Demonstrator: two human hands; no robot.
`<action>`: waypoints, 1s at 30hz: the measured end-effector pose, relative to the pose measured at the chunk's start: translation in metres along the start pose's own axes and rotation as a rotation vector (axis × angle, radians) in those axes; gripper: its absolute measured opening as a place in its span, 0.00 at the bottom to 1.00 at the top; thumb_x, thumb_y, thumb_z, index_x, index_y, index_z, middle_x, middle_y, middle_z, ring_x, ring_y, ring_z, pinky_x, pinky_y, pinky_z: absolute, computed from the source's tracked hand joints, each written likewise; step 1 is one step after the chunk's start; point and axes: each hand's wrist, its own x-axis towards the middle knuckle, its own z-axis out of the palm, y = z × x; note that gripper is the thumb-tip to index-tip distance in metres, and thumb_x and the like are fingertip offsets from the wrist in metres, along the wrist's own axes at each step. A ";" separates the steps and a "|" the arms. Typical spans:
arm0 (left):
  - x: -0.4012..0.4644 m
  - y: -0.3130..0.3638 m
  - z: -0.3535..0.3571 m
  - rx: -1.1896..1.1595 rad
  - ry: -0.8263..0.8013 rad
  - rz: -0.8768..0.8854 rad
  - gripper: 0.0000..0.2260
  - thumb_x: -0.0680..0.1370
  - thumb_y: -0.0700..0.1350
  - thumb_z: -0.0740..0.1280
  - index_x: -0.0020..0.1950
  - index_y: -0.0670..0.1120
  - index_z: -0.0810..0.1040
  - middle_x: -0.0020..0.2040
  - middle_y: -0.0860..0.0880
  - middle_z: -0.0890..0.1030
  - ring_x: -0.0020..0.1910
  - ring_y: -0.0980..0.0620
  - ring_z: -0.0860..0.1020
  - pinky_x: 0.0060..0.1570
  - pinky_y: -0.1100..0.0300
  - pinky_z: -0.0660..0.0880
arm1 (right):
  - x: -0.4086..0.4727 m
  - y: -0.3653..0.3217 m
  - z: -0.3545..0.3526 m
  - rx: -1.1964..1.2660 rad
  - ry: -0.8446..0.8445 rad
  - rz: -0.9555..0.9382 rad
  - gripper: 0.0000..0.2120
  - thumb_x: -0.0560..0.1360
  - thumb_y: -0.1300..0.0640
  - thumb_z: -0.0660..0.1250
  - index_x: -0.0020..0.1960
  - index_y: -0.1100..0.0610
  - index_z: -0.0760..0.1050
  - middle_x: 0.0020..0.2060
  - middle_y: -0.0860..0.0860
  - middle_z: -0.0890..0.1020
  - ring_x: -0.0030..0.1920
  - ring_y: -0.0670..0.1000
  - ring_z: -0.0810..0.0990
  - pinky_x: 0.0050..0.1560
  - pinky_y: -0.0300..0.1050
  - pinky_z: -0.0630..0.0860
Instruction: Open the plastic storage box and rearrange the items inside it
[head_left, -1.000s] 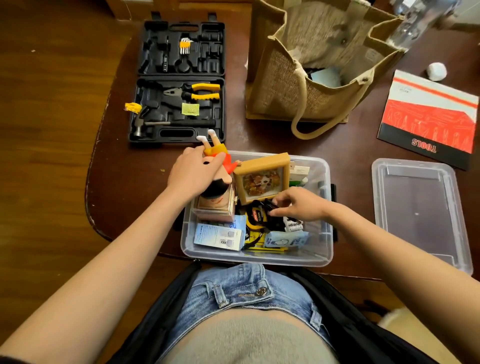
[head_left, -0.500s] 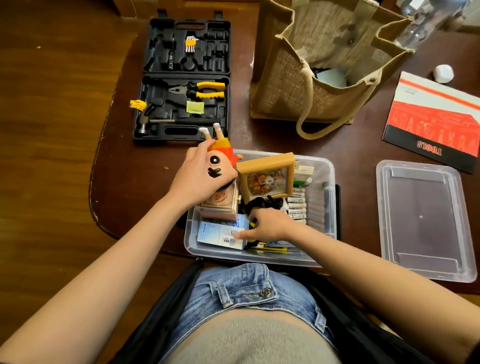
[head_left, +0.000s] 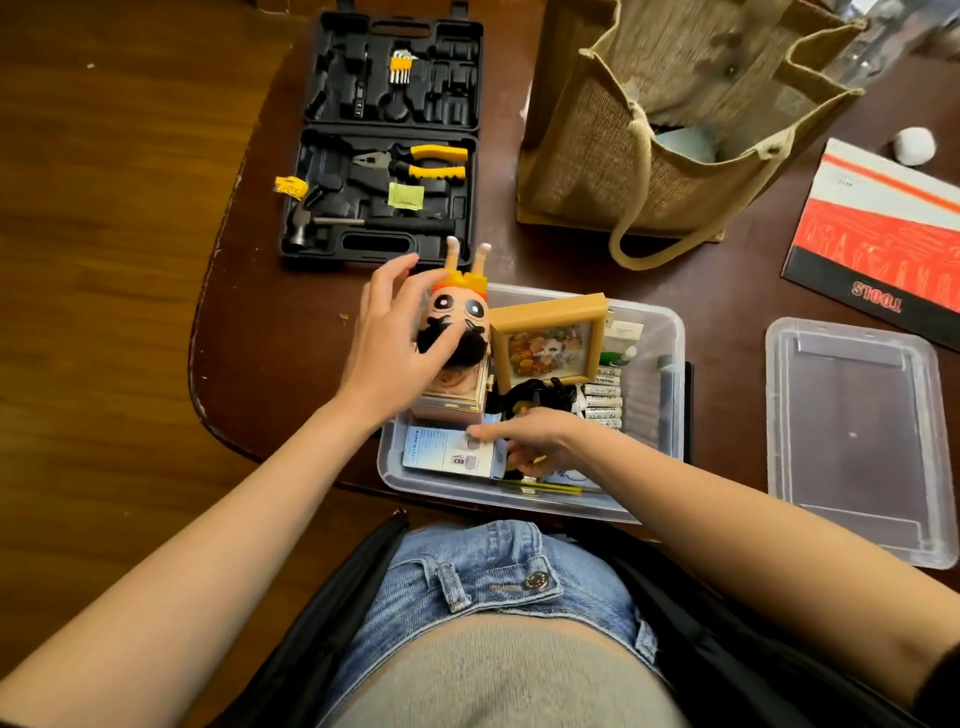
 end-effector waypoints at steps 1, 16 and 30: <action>-0.005 0.002 -0.001 0.048 0.072 0.058 0.17 0.75 0.50 0.66 0.62 0.46 0.74 0.65 0.45 0.69 0.66 0.49 0.66 0.63 0.56 0.64 | -0.001 -0.003 0.001 -0.005 -0.013 -0.018 0.32 0.66 0.42 0.75 0.62 0.59 0.71 0.47 0.53 0.73 0.38 0.47 0.71 0.35 0.37 0.72; -0.053 0.000 -0.006 0.100 -0.253 0.336 0.12 0.76 0.49 0.61 0.39 0.44 0.79 0.33 0.52 0.78 0.30 0.54 0.75 0.29 0.58 0.73 | -0.013 -0.011 -0.001 -0.081 -0.076 -0.026 0.18 0.70 0.39 0.68 0.40 0.55 0.74 0.25 0.47 0.75 0.24 0.44 0.67 0.24 0.33 0.57; -0.052 0.003 0.011 0.390 -0.498 0.335 0.40 0.66 0.65 0.71 0.73 0.51 0.63 0.64 0.50 0.71 0.60 0.50 0.70 0.53 0.56 0.71 | -0.041 -0.012 -0.041 0.048 -0.334 -0.054 0.22 0.72 0.37 0.60 0.35 0.55 0.71 0.28 0.48 0.69 0.24 0.43 0.58 0.19 0.32 0.56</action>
